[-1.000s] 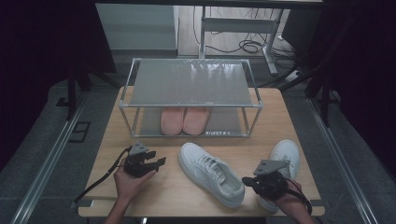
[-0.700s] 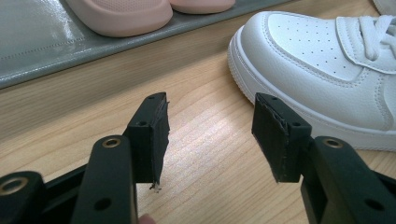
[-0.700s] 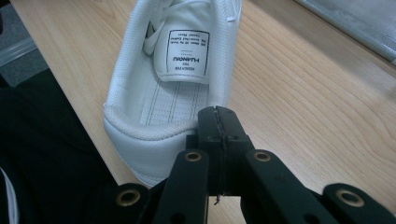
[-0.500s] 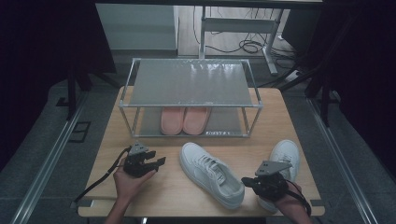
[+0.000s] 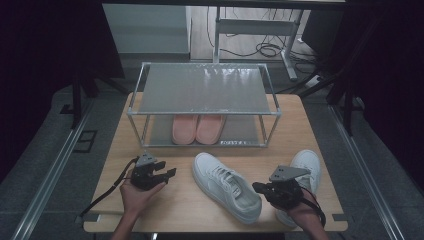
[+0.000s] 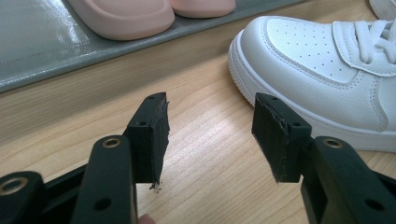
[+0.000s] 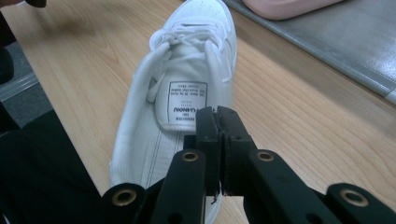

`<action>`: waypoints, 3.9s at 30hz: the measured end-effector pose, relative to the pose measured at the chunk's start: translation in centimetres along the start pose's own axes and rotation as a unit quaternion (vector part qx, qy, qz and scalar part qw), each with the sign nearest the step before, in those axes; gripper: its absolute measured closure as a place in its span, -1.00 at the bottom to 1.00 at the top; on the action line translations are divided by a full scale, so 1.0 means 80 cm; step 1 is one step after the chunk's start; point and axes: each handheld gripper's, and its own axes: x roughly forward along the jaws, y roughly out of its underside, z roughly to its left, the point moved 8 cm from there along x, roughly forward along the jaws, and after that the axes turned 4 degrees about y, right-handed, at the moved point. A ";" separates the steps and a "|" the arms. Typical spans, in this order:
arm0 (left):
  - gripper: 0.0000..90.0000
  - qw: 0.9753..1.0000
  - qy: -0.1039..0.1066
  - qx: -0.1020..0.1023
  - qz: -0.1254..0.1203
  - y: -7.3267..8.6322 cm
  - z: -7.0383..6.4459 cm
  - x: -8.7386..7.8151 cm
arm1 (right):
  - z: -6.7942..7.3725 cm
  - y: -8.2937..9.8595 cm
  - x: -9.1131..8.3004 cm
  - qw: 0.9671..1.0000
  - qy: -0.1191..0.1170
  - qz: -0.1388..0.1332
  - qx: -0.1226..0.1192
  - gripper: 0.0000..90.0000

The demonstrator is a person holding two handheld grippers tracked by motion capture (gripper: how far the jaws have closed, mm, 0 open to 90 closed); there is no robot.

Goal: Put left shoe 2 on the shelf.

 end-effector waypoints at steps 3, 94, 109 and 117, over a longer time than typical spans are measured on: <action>0.03 1.000 0.000 -0.001 0.000 0.000 0.001 0.000 | 0.001 -0.004 0.003 1.000 -0.003 -0.003 0.005 0.95; 0.03 1.000 0.001 -0.005 -0.003 0.001 0.004 -0.002 | 0.006 -0.044 0.077 0.996 -0.003 -0.063 0.067 0.78; 0.03 1.000 0.001 -0.006 -0.004 0.001 0.006 -0.003 | 0.001 -0.064 0.046 0.991 -0.012 -0.107 0.080 0.78; 0.03 1.000 0.002 -0.004 -0.004 0.001 0.006 -0.002 | 0.007 -0.087 0.022 0.987 -0.031 -0.136 0.082 0.78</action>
